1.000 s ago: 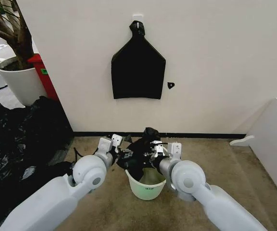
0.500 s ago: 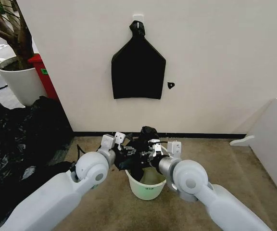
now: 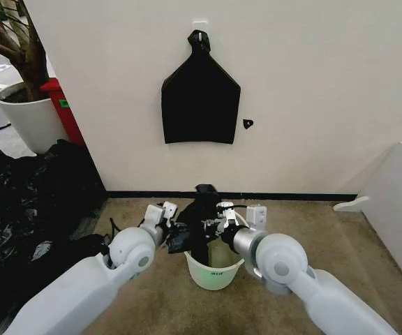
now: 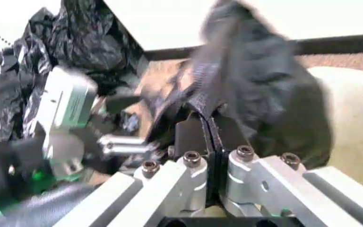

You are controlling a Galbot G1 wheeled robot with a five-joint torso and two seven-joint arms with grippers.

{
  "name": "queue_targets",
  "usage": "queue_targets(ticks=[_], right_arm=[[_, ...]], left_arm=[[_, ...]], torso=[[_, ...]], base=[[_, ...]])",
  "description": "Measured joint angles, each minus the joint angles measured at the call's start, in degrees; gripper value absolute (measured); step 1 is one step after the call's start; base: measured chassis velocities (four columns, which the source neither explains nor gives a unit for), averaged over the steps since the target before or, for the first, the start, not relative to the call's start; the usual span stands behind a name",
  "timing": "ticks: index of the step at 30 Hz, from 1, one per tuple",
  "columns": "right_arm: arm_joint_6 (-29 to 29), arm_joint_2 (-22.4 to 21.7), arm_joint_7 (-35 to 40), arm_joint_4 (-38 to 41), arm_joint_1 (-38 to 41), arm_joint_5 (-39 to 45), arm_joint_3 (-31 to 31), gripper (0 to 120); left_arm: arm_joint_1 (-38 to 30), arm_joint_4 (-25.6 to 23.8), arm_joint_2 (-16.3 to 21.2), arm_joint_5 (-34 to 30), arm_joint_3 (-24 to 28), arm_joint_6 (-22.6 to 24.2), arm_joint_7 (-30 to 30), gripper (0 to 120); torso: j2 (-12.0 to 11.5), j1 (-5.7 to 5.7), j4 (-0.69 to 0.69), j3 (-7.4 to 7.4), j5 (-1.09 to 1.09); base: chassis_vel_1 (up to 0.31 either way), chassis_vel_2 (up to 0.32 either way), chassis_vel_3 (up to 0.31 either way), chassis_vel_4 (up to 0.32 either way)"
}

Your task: Place the garbage bag over the trash bin.

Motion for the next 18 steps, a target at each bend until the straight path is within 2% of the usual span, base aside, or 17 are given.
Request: queue_targets(ticks=[11,18], right_arm=[[-0.04,-3.16,-1.51,1.04,-2.41,1.0,7.99,0],[0.03,-3.9,-2.48,3.58,-5.83,0.76,9.62,0]], left_arm=[[2.64,-2.33,3.02,-0.17,-3.16,0.49,-0.2,100],[4.51,-2.92,3.46,0.06,-3.73,0.58,-0.31,100]], torso=[[0.0,0.0,-0.02,0.0,0.01],[0.0,0.0,-0.01,0.0,0.01]], base=[[0.0,0.0,0.0,0.0],[0.0,0.0,0.0,0.0]])
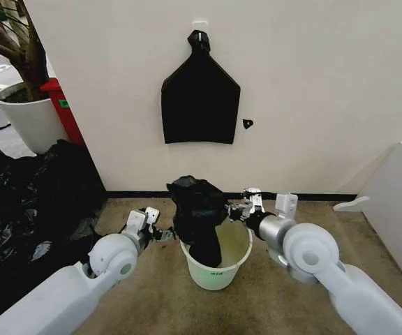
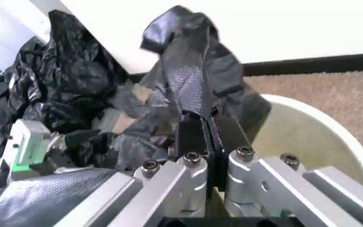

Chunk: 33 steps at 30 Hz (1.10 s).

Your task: Place the garbage bag over the trash bin.

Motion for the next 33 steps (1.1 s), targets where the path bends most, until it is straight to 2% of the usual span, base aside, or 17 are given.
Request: queue_targets(ticks=[4,6,9,11,16,19,23,26,33], right_arm=[[0.2,0.07,-1.07,0.42,-0.92,-1.57,-0.06,0],[0.57,-0.25,-3.44,0.54,-1.73,-4.48,-0.1,0],[0.95,-0.72,-5.43,0.49,-2.46,-7.68,-0.09,0],[1.05,-0.84,-6.57,0.27,-2.92,-9.09,0.2,0],[1.2,-0.58,-7.91,0.71,-3.4,-9.67,0.07,0],[1.37,-0.45,-8.59,0.99,-3.52,-10.04,-0.48,0],[2.24,-1.24,-13.81,1.23,-4.44,-12.52,-0.89,0],[3.43,-2.5,-19.01,0.95,-5.17,-14.72,-1.02,0],[4.72,-3.22,-23.01,0.4,-4.74,-15.71,-2.22,0]], left_arm=[[-0.58,-0.96,-0.22,-0.42,0.05,-0.37,-0.73,100],[-1.02,-3.09,0.09,-1.75,-0.9,-0.6,-1.67,100],[-0.12,-6.78,2.19,-3.63,-3.62,-0.3,-2.34,100],[1.95,-10.47,5.29,-5.43,-6.61,0.03,-2.52,100],[2.86,-13.47,7.25,-7.75,-7.51,0.07,-2.7,100],[1.42,-13.09,6.4,-9.05,-6.65,0.07,-3.23,100],[-3.2,-9.82,3.31,-10.01,-3.03,-0.08,-3.42,100],[-6.34,-6.4,0.84,-9.69,-0.67,-0.13,-2.66,100],[-10.86,-1.3,-3.09,-7.51,3.41,-0.3,-1.19,100]], torso=[[0.0,0.0,-0.01,0.0,-0.01],[0.0,0.0,-0.02,0.0,-0.01],[0.0,0.0,-0.03,0.0,0.0],[0.0,0.0,0.01,0.0,0.01],[0.0,0.0,0.01,0.0,0.0],[0.0,0.0,0.0,0.0,0.0],[0.0,0.0,-0.01,0.0,0.0],[0.0,0.0,-0.02,0.0,0.0],[0.0,0.0,-0.01,0.0,0.0]], base=[[0.0,0.0,0.0,0.0],[0.0,0.0,0.0,0.0],[0.0,0.0,0.0,0.0],[0.0,0.0,0.0,0.0],[0.0,0.0,0.0,0.0],[0.0,0.0,0.0,0.0],[0.0,0.0,0.0,0.0],[0.0,0.0,0.0,0.0],[0.0,0.0,0.0,0.0]])
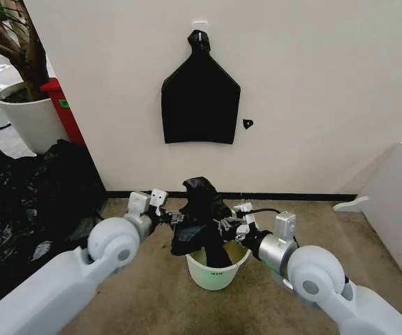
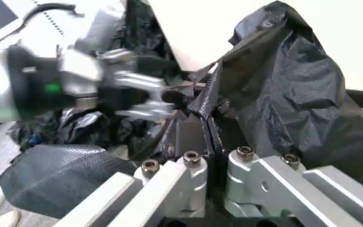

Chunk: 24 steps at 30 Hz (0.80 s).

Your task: Place the garbage bag over the trash bin.

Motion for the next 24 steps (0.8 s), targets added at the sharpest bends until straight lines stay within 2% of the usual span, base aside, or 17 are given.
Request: queue_targets(ticks=[8,13,24], right_arm=[[0.15,0.74,0.1,-0.51,1.3,-0.29,-2.85,0],[0.19,1.49,0.68,-0.78,2.11,-0.02,-3.96,0],[0.2,1.26,1.6,-0.8,2.55,1.55,-3.7,0]], left_arm=[[-3.1,3.57,-3.49,0.74,5.64,0.37,-1.08,100],[-3.26,5.58,-4.8,0.8,8.39,0.39,-4.51,100],[-3.15,10.61,-6.33,2.14,9.18,0.42,-4.13,100]], torso=[[0.0,0.0,0.0,0.01,0.01],[0.0,0.0,0.0,0.0,0.01],[0.0,0.0,0.0,0.0,0.01]], base=[[0.0,0.0,0.0,0.0],[0.0,0.0,0.0,0.0],[0.0,0.0,0.0,0.0]])
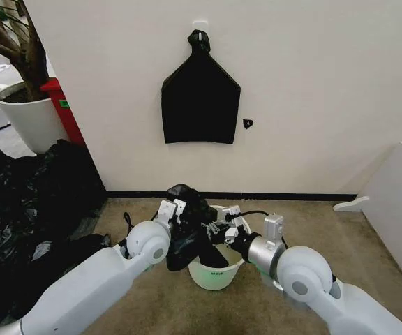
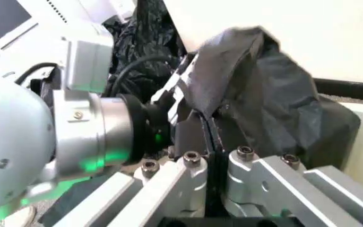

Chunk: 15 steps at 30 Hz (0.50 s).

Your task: Place the garbage bag over the trash bin.

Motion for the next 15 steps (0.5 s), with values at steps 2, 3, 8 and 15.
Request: queue_targets(ticks=[2,3,8,15], right_arm=[[0.0,-0.14,0.28,0.01,-0.01,0.18,0.18,0],[0.0,-0.26,0.37,-0.03,-0.06,0.23,0.31,0],[-0.01,-0.44,0.5,-0.4,-0.33,0.52,0.88,0],[-0.53,-0.22,0.8,-2.48,0.23,2.83,1.89,0]], left_arm=[[-0.02,0.54,-0.73,0.02,0.27,0.0,0.24,100],[-0.14,0.66,-1.14,0.02,0.55,0.0,0.25,100],[-0.6,0.74,-2.02,-0.01,1.2,0.01,-0.08,100],[-0.64,-0.71,-1.51,-0.47,1.64,0.01,-2.83,100]], torso=[[0.0,0.0,0.0,0.0,-0.01],[0.0,0.0,0.0,0.0,0.0],[0.0,0.0,-0.01,0.0,0.0],[0.0,0.0,-0.01,0.0,-0.01]], base=[[0.0,0.0,0.0,0.0],[0.0,0.0,0.0,0.0],[0.0,0.0,0.0,0.0],[0.0,0.0,0.0,0.0]])
